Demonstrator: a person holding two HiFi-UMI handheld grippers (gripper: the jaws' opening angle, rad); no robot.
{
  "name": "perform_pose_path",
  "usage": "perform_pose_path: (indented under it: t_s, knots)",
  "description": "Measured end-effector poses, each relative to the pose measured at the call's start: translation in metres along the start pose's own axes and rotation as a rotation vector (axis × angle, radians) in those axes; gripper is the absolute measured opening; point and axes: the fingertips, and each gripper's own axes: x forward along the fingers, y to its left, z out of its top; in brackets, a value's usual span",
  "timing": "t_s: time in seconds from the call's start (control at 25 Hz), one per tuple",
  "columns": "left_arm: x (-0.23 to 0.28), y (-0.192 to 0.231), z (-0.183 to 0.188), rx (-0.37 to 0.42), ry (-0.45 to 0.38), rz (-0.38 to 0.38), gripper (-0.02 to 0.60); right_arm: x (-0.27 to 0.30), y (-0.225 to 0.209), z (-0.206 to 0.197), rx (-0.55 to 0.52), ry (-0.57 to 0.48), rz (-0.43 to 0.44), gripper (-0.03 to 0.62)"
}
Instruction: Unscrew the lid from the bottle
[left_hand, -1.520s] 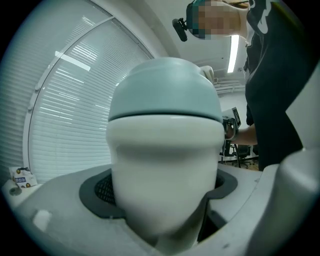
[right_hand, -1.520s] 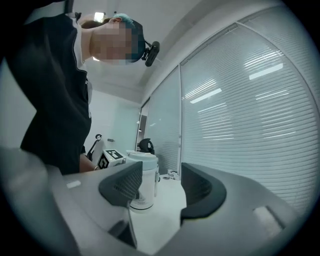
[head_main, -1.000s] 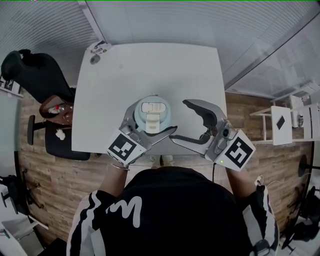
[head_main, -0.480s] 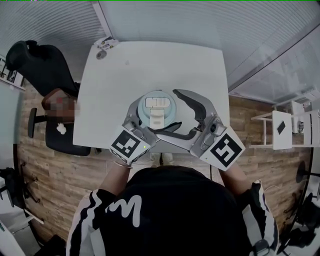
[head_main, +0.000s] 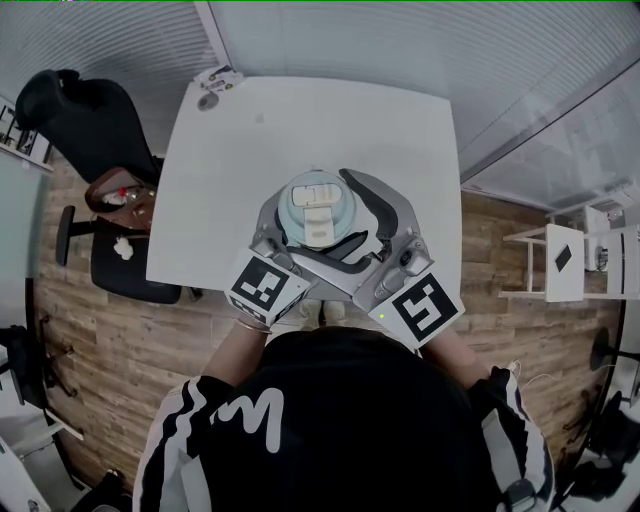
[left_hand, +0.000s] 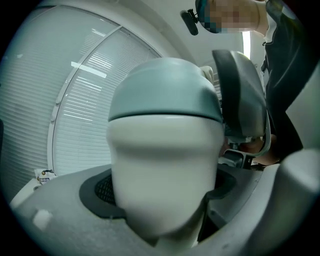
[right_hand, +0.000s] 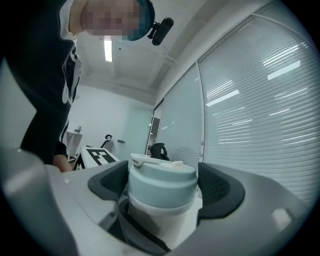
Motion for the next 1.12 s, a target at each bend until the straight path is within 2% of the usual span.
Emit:
perform_pose_path:
  t_s: [0.28, 0.4, 0.52, 0.64, 0.84, 1.12]
  knots:
    - [-0.002, 0.004, 0.003, 0.007, -0.011, 0.035, 0.456, 0.006, 0.000, 0.000, -0.012, -0.004, -0.050, 0.423]
    - [-0.002, 0.004, 0.002, 0.012, -0.005, 0.037, 0.456, 0.007, 0.000, -0.001, 0.002, 0.000, -0.036, 0.423]
    - [-0.002, 0.001, 0.002, 0.031, 0.004, 0.022, 0.456, 0.006, 0.003, -0.002, 0.009, 0.004, 0.014, 0.427]
    - [-0.004, -0.006, 0.002, 0.052, 0.015, -0.013, 0.456, 0.004, 0.007, -0.002, 0.030, 0.013, 0.075, 0.433]
    - [-0.005, -0.022, 0.007, 0.063, 0.027, -0.131, 0.456, -0.004, 0.013, 0.002, 0.051, 0.003, 0.191, 0.442]
    - [-0.012, -0.037, 0.014, 0.057, 0.040, -0.248, 0.456, -0.011, 0.021, 0.008, 0.012, 0.017, 0.299, 0.463]
